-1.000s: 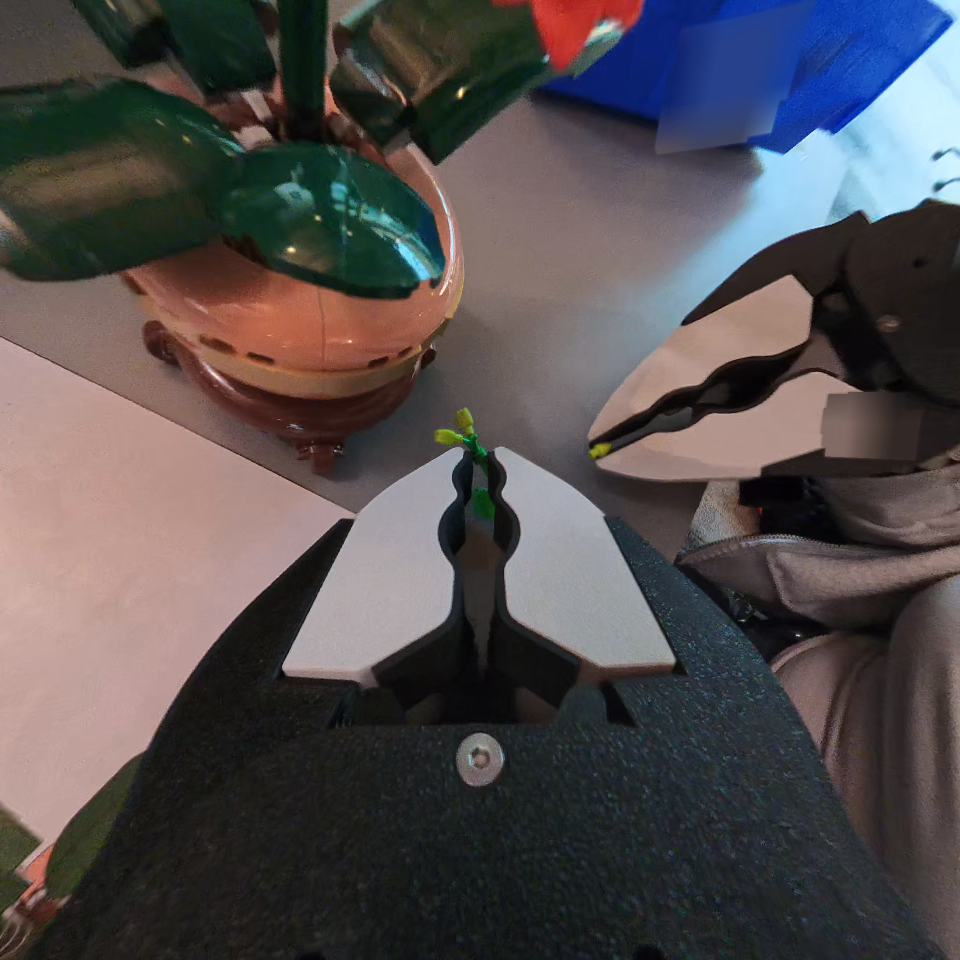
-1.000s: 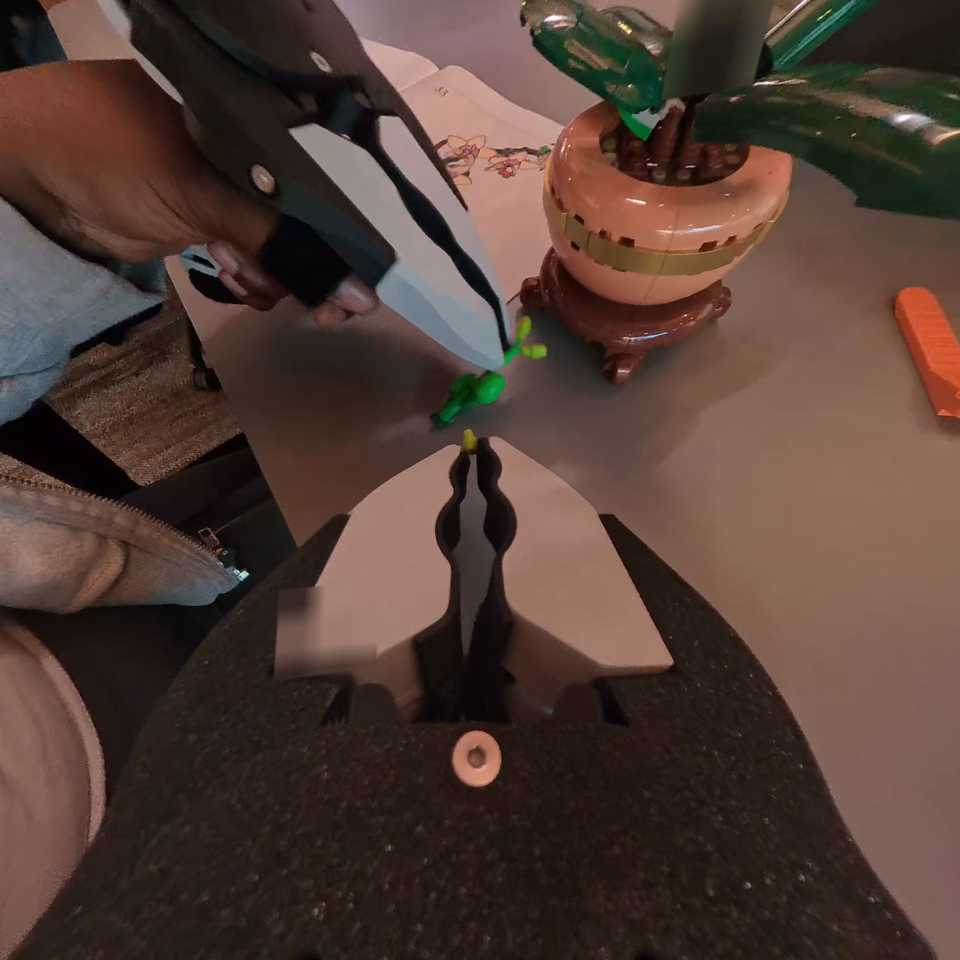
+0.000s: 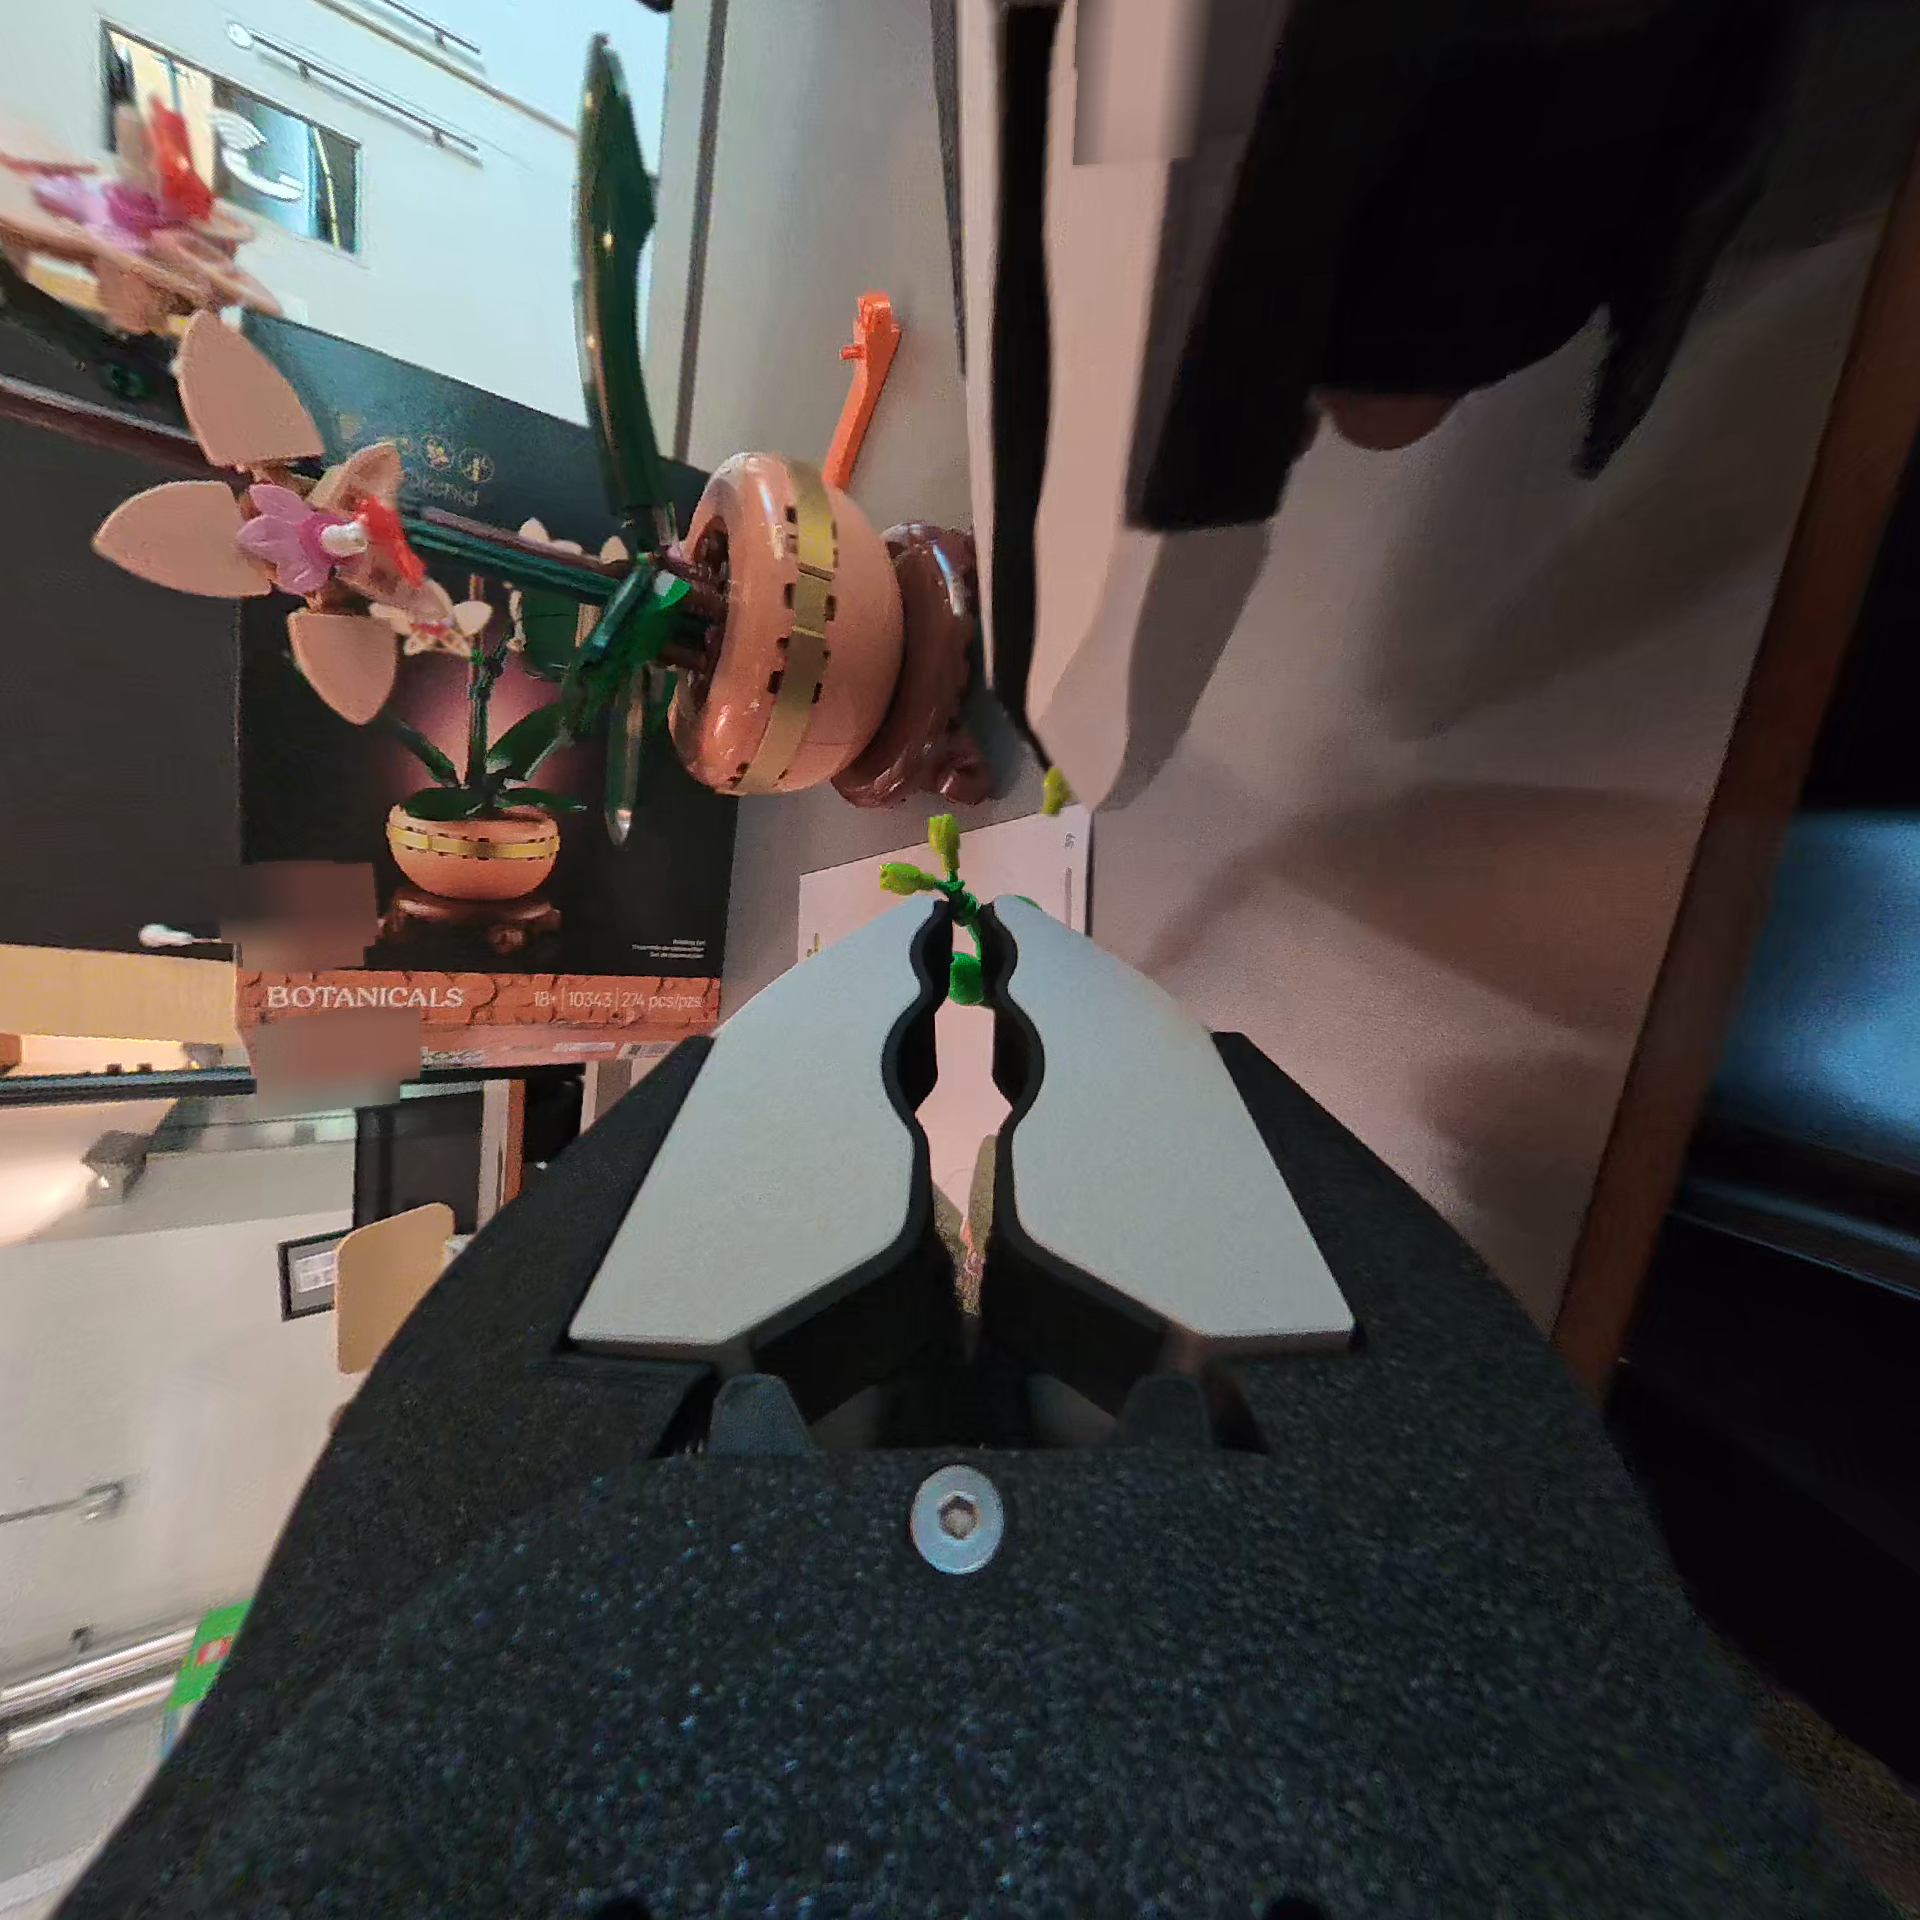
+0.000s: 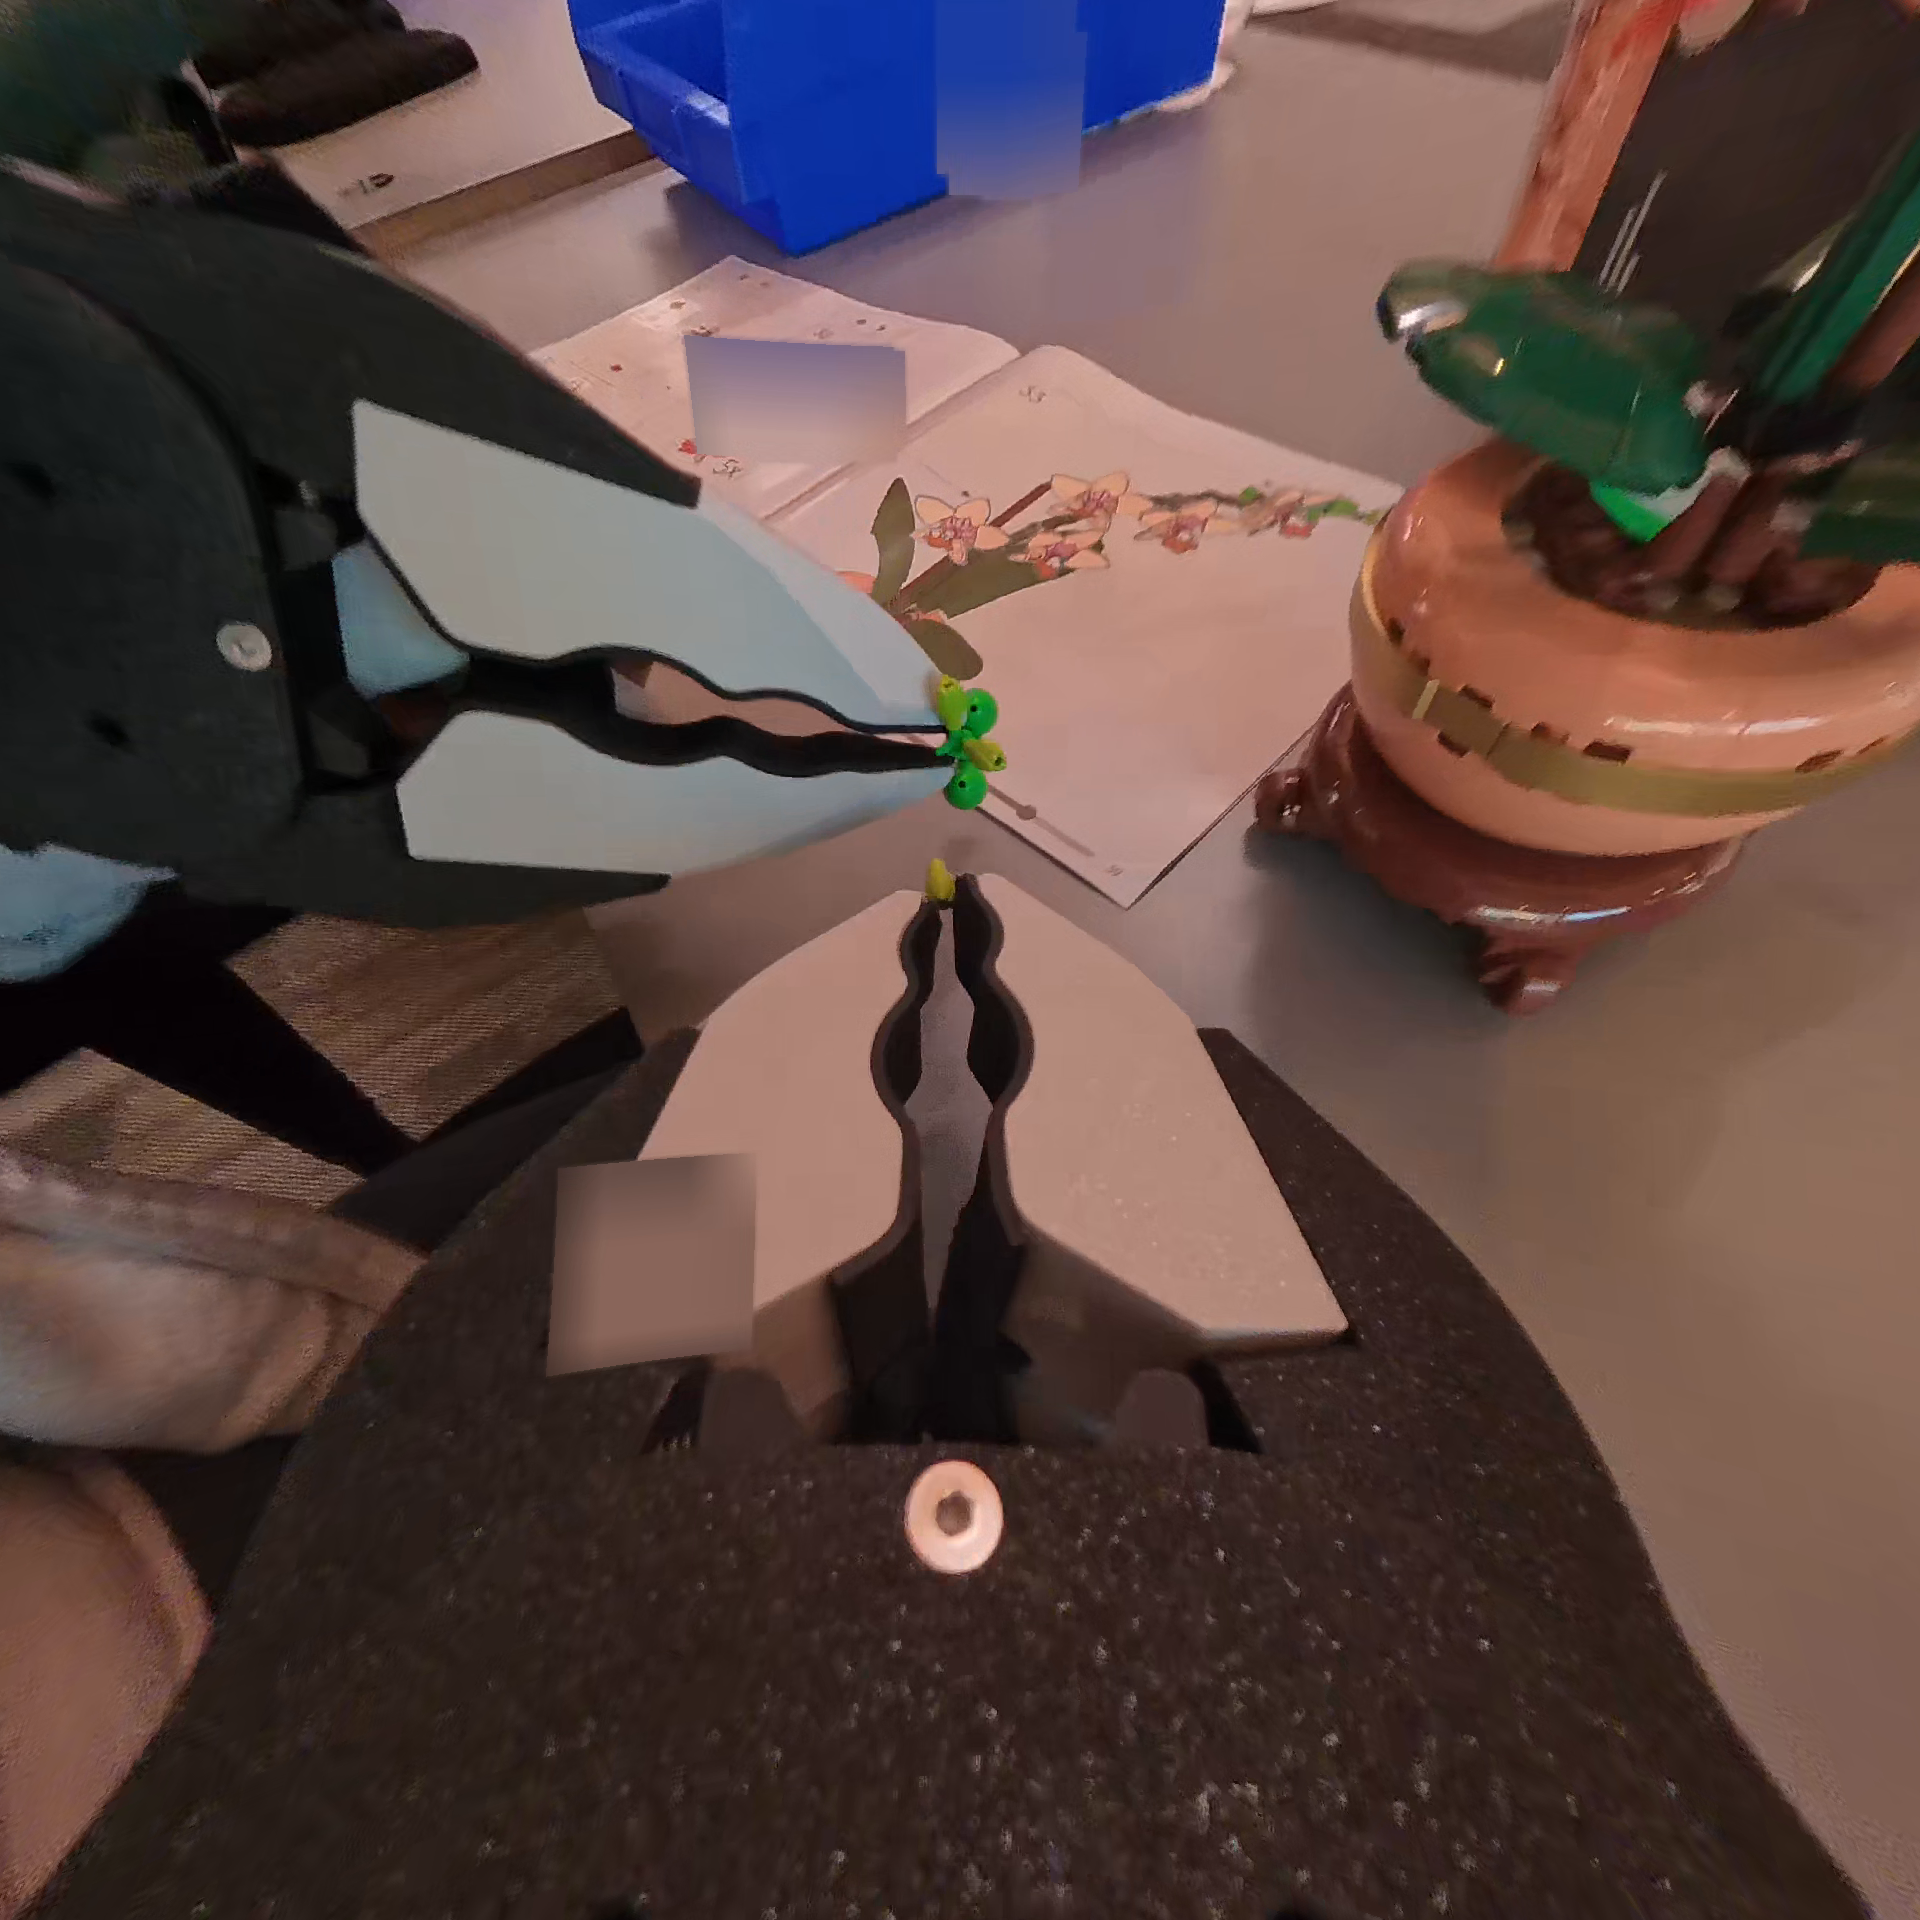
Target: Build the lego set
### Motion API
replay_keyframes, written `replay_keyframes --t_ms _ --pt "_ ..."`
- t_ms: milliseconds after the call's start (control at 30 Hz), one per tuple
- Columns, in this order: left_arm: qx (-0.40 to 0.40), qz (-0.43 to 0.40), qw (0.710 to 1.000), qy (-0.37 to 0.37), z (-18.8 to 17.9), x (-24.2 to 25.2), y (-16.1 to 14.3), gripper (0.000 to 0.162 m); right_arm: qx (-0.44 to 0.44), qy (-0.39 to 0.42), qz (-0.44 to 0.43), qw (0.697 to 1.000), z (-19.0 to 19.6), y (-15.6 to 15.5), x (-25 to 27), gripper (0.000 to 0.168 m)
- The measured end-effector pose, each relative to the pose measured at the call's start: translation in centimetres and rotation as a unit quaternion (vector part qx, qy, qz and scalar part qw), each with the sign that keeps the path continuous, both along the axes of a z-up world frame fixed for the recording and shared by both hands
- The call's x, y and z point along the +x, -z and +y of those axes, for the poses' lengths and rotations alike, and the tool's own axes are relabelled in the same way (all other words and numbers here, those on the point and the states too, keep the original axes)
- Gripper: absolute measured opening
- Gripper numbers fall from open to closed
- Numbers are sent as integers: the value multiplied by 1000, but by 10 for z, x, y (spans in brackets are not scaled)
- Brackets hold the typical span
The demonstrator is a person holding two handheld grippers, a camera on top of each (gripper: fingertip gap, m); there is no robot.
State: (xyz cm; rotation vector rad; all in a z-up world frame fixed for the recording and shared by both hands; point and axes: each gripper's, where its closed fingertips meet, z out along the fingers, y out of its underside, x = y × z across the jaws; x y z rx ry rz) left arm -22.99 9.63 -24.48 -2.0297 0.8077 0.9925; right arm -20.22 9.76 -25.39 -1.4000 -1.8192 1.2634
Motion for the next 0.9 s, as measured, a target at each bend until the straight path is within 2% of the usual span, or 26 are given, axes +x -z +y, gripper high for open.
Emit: replay_keyframes --t_ms 33,133,300,433,600,900 --pt "-2 0 1000 3 1 2 2 5 -12 6 -7 1000 -1 1 -1 4" --pt "15 7 1000 -2 3 6 3 5 -44 25 -4 999 -2 -3 -3 4" --pt "107 134 985 -32 4 3 -22 4 -139 48 10 989 -7 -12 -2 3" --pt "147 181 972 -43 4 6 -26 4 -237 62 33 969 -4 -26 -3 3" --pt "148 196 968 -45 6 7 -22 4 -302 59 14 951 -5 -23 -3 3" --pt "133 224 965 -27 9 12 -18 4 -367 63 -6 928 -3 -20 -2 3"
